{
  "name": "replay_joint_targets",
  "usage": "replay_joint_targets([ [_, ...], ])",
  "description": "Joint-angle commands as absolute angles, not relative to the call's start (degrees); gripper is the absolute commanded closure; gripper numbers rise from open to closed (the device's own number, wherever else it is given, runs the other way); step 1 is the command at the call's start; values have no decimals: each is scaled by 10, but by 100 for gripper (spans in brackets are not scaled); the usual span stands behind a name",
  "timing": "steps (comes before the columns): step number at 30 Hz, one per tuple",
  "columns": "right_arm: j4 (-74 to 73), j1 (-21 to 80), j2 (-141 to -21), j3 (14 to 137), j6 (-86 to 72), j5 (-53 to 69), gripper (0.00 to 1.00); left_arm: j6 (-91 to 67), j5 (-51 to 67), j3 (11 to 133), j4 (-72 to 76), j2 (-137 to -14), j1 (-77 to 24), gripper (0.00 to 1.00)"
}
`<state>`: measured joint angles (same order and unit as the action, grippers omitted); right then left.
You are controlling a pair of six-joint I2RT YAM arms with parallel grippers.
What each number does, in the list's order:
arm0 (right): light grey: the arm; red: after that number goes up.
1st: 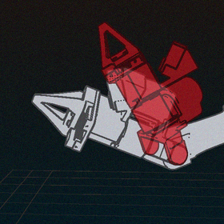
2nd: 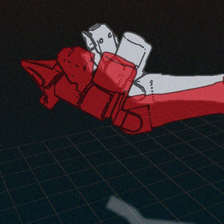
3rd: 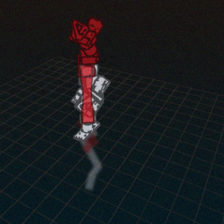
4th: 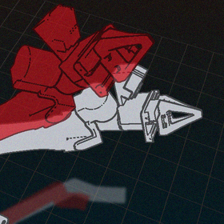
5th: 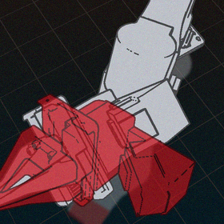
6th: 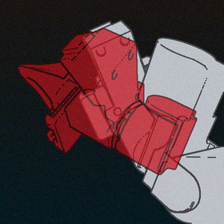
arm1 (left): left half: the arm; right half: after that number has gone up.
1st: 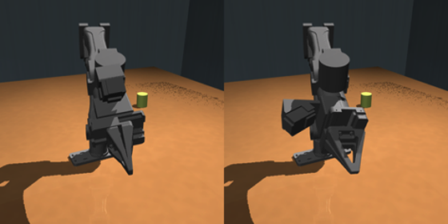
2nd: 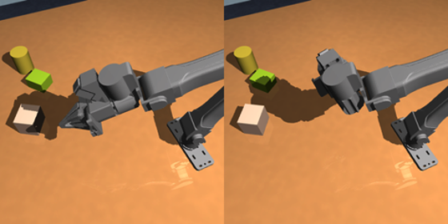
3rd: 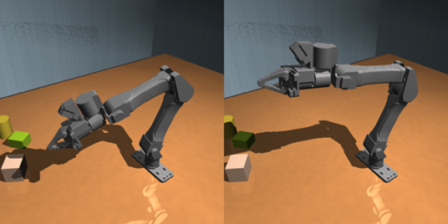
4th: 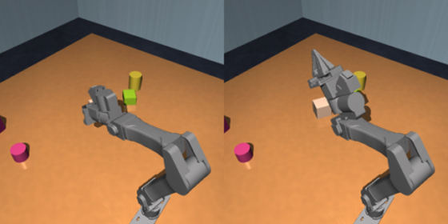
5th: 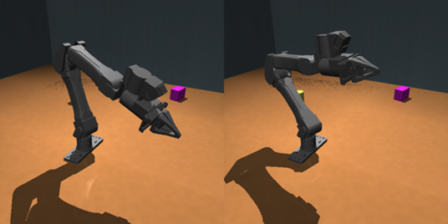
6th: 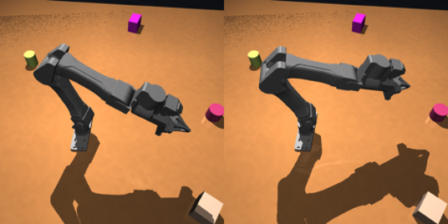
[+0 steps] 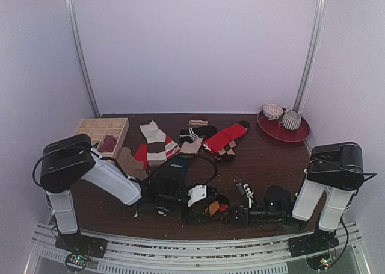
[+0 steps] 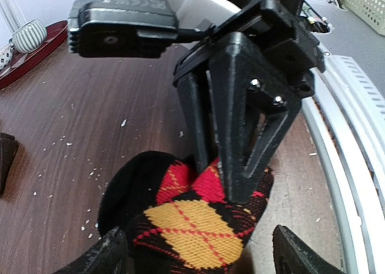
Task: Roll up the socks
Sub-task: Roll a pair of socks at the center of the board.
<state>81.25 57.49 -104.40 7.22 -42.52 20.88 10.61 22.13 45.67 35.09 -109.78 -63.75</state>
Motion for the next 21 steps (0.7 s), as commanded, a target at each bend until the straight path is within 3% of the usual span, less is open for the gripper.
replay_joint_targets([
  [1,620,579,-1073,49,-424,230,91,89,267,441,400,-1094,-635,19],
  [6,639,578,-1096,51,-429,233,91,82,277,432,417,-1096,-635,23],
  [16,652,577,-1109,51,-439,236,91,76,292,474,346,-1147,-636,51],
  [21,652,577,-1108,47,-441,234,91,60,300,477,332,-1157,-636,53],
])
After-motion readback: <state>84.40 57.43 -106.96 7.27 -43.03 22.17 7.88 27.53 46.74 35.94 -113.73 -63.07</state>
